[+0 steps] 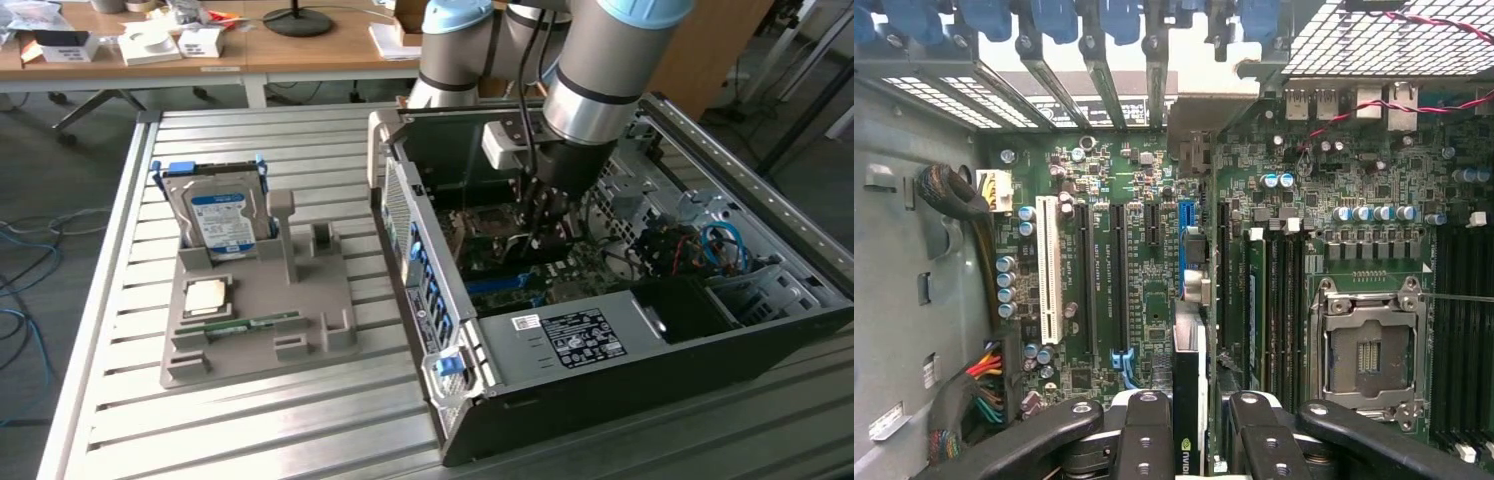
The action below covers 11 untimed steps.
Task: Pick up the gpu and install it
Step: 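Insert the gpu into the slot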
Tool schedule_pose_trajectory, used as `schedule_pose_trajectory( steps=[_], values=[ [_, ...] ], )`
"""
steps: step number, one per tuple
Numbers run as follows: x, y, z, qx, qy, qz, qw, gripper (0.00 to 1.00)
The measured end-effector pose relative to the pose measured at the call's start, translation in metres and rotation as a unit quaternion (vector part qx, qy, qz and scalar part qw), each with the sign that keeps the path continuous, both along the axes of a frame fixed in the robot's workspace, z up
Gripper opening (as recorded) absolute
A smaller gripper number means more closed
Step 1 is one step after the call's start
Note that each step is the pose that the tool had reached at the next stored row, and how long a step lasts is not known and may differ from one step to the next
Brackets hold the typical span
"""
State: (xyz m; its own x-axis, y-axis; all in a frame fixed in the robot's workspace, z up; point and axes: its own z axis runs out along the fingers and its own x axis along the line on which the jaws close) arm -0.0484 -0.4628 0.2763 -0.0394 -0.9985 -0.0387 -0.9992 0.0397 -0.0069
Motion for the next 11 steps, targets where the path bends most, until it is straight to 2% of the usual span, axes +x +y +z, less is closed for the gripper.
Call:
schedule_pose_trajectory(
  steps=[11],
  values=[
    [0.0, 0.0, -0.0057, 0.0, 0.0, 0.0, 1.0, 0.27]
  ],
)
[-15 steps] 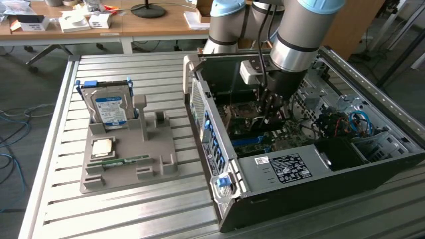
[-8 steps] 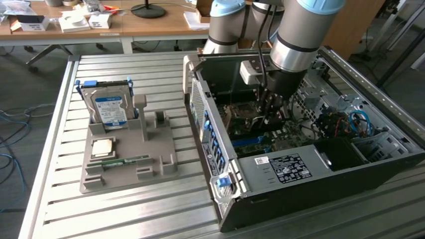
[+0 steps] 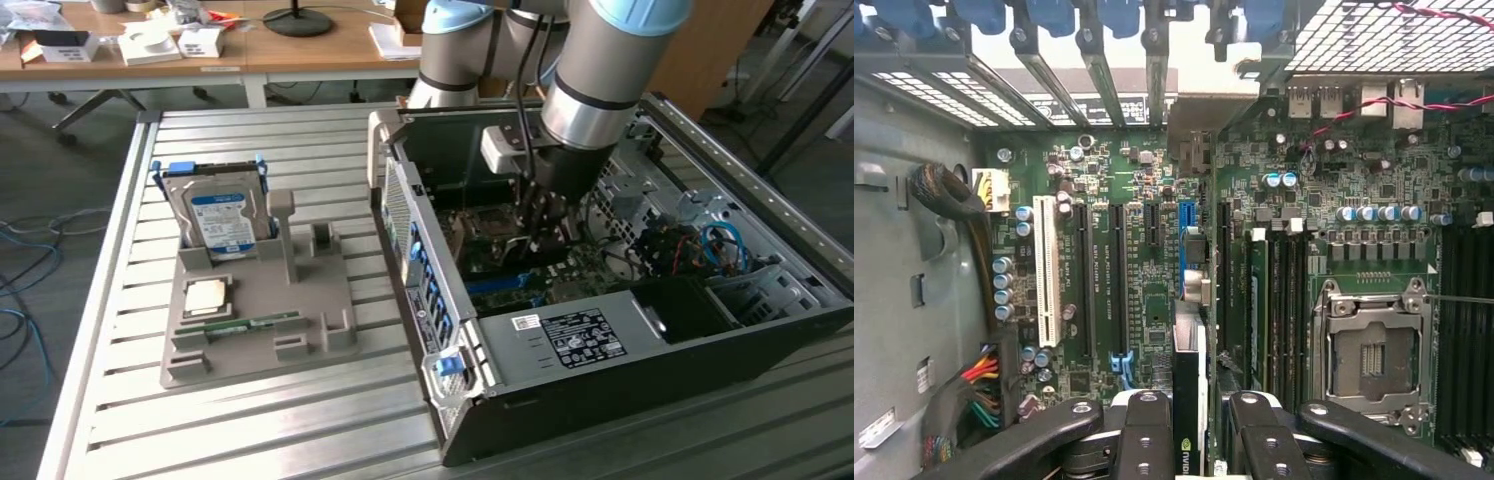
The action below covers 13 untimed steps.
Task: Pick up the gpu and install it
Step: 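Insert the gpu into the slot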
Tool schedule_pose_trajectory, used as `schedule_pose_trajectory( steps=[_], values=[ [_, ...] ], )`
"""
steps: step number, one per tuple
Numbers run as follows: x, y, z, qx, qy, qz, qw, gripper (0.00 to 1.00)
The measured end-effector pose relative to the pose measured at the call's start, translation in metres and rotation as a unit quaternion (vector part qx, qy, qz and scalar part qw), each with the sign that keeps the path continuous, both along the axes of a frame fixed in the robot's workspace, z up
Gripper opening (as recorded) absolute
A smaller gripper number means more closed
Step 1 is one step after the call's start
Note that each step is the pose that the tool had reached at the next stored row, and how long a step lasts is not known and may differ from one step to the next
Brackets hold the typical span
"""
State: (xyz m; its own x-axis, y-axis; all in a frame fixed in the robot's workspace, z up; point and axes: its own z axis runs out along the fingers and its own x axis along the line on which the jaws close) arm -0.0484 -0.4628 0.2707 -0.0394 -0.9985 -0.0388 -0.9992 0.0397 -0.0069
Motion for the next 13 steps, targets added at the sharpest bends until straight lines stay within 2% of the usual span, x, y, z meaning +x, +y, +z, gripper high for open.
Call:
schedule_pose_trajectory(
  steps=[13],
  values=[
    [-0.0031, 0.0, -0.0033, 0.0, 0.0, 0.0, 1.0, 0.27]
  ],
)
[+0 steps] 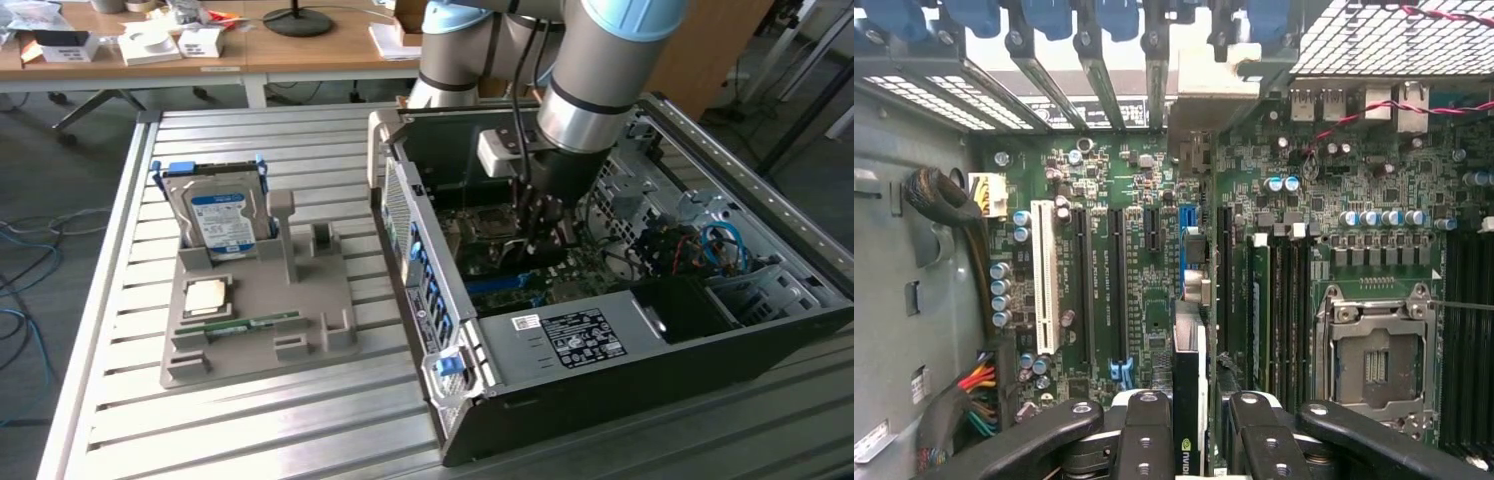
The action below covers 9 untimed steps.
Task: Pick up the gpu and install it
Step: 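Insert the gpu into the slot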
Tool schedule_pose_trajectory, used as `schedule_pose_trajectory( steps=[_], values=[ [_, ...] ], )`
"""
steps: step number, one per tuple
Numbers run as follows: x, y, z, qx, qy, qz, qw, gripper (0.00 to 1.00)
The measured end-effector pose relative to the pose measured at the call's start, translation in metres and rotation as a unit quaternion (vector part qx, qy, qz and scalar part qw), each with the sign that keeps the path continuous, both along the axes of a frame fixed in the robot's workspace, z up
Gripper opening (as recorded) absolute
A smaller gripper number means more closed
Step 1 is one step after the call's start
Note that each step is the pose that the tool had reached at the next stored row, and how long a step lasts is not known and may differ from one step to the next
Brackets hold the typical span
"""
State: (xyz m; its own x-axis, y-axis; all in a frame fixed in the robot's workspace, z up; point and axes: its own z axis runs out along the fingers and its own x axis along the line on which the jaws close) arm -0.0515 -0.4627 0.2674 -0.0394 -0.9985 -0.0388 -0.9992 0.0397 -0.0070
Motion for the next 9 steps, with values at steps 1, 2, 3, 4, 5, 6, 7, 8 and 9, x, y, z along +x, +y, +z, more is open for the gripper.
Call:
schedule_pose_trajectory(
  steps=[1, 2, 3, 4, 5, 6, 7, 8, 9],
  values=[
    [-0.0001, 0.0, 0.0, -0.0001, 0.0, 0.0, 1.0, 0.27],
    [-0.0002, -0.0001, 0.0, -0.0002, 0.0001, 0.0, 1.0, 0.27],
    [-0.0002, -0.0002, 0.0, -0.0003, 0.0001, 0.0, 1.0, 0.27],
    [-0.0004, -0.0006, 0.0, -0.0003, 0.0, 0.0, 1.0, 0.27],
    [-0.0004, -0.0012, -0.0001, -0.0003, 0.0, 0.0, 1.0, 0.27],
    [-0.0004, -0.0015, 0.0, -0.0004, 0.0001, 0.0, 1.0, 0.27],
    [-0.0004, -0.0016, 0.0, -0.0003, 0.0, 0.0, 1.0, 0.27],
    [-0.0004, -0.0017, -0.0001, -0.0003, 0.0, 0.0, 1.0, 0.27],
    [-0.0003, -0.0017, -0.0007, -0.0003, 0.0, 0.0, 1.0, 0.27]
  ],
)
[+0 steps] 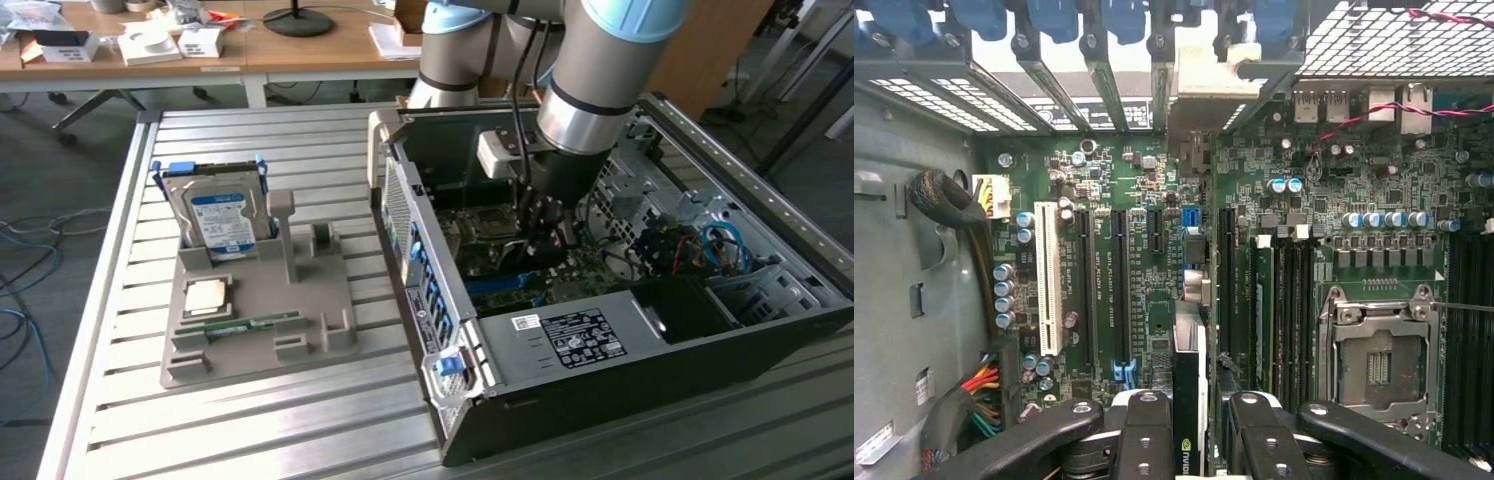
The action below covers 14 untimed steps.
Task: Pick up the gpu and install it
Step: 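Insert the gpu into the slot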
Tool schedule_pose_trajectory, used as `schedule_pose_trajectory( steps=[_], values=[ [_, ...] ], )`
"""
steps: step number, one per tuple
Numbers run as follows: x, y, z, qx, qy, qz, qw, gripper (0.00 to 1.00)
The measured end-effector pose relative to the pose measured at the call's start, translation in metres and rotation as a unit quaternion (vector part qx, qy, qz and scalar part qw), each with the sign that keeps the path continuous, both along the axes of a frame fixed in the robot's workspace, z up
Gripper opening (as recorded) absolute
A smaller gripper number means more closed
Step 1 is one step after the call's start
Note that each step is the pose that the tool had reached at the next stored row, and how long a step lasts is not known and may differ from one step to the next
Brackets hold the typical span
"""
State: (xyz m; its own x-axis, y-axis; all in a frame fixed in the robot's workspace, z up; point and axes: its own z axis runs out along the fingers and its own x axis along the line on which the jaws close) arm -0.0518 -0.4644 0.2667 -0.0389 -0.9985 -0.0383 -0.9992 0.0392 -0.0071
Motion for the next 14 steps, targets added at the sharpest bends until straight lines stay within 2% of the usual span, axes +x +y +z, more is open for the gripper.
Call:
schedule_pose_trajectory(
  steps=[10, 14],
  values=[
    [-0.0015, 0.0, -0.0037, -0.0001, -0.0002, 0.005, 1.0, 0.27],
    [-0.003, 0.0, -0.0043, -0.0002, -0.0011, 0.008, 1.0, 0.27]
  ],
)
